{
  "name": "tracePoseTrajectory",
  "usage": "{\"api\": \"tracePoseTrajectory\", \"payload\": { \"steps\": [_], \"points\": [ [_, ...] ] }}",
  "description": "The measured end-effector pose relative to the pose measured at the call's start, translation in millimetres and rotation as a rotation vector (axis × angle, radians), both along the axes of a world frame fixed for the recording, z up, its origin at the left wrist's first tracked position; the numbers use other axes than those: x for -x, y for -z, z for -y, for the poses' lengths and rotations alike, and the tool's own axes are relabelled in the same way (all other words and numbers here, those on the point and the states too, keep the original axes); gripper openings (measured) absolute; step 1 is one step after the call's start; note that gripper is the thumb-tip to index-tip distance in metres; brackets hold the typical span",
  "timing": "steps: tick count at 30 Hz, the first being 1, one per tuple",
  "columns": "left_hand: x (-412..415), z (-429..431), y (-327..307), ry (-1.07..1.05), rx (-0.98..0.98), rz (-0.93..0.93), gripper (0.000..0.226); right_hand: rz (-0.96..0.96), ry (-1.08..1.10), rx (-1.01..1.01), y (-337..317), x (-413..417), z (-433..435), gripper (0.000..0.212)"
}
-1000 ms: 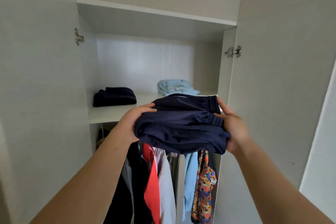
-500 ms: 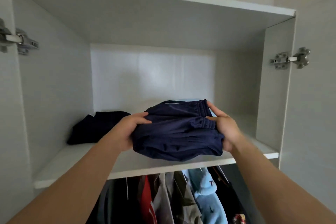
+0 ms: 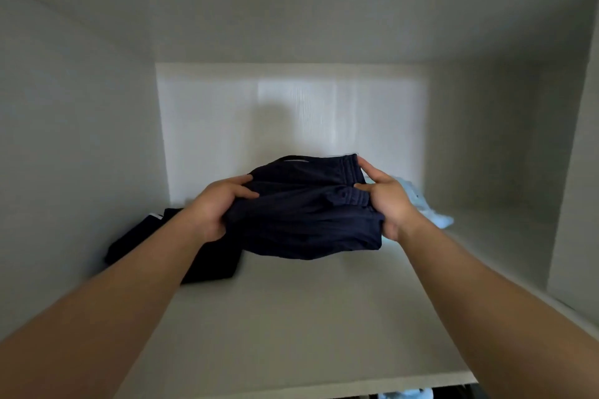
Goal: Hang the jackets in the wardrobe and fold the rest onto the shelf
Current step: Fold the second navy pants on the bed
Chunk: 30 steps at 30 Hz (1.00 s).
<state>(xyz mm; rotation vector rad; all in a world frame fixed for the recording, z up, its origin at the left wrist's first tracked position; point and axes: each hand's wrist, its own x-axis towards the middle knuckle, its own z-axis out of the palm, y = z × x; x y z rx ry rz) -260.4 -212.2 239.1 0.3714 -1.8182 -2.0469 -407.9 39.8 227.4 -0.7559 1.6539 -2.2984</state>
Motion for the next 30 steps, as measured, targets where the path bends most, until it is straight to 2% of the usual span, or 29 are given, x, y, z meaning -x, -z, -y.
{"api": "tracePoseTrajectory", "payload": {
  "steps": [6, 8, 9, 10, 12, 13, 15, 17, 19, 22, 24, 30],
  "points": [
    [14.9, 5.5, 6.2, 0.028, 0.012, -0.007, 0.061, -0.001, -0.003, 0.02, 7.2, 12.7, 0.2, 0.063],
    [20.8, 5.2, 12.6, 0.001, 0.127, 0.008, 0.065, -0.045, 0.04, -0.079, 13.5, 11.8, 0.2, 0.061],
    [21.8, 4.4, 17.1, -0.041, 0.333, 0.059, 0.065, -0.169, 0.117, -0.268, 17.8, 10.9, 0.1, 0.058],
    [22.1, 4.6, 23.4, -0.071, 0.643, 0.158, 0.062, -0.356, 0.201, -0.577, 23.3, 12.6, 0.6, 0.057],
    [23.8, -0.1, 39.5, 0.053, 1.291, 0.456, 0.044, -0.682, 0.238, -1.214, 38.0, 13.8, 5.5, 0.061],
    [25.3, -4.1, 46.2, 0.127, 1.521, 0.598, 0.042, -0.754, 0.251, -1.397, 42.7, 12.6, 9.0, 0.063],
    [34.2, -8.8, 57.3, 0.108, 1.72, 0.712, 0.055, -0.782, 0.323, -1.471, 48.4, 8.8, 17.4, 0.06],
    [44.3, -12.8, 59.1, 0.024, 1.756, 0.606, 0.068, -0.787, 0.355, -1.392, 51.2, 6.0, 27.2, 0.056],
    [55.3, -11.3, 62.6, 0.06, 1.67, 0.518, 0.074, -0.771, 0.288, -1.315, 56.5, 3.5, 38.7, 0.054],
    [67.9, -1.8, 82.9, 0.191, 1.52, 0.599, 0.084, -0.734, 0.14, -1.35, 71.9, 3.1, 53.6, 0.052],
    [75.5, 2.7, 101.3, 0.187, 1.517, 0.682, 0.088, -0.697, 0.084, -1.433, 80.8, 7.4, 59.9, 0.051],
    [100.5, 6.0, 108.9, 0.152, 1.516, 0.739, 0.089, -0.728, 0.14, -1.407, 96.0, 33.4, 70.7, 0.053]
  ]
}}
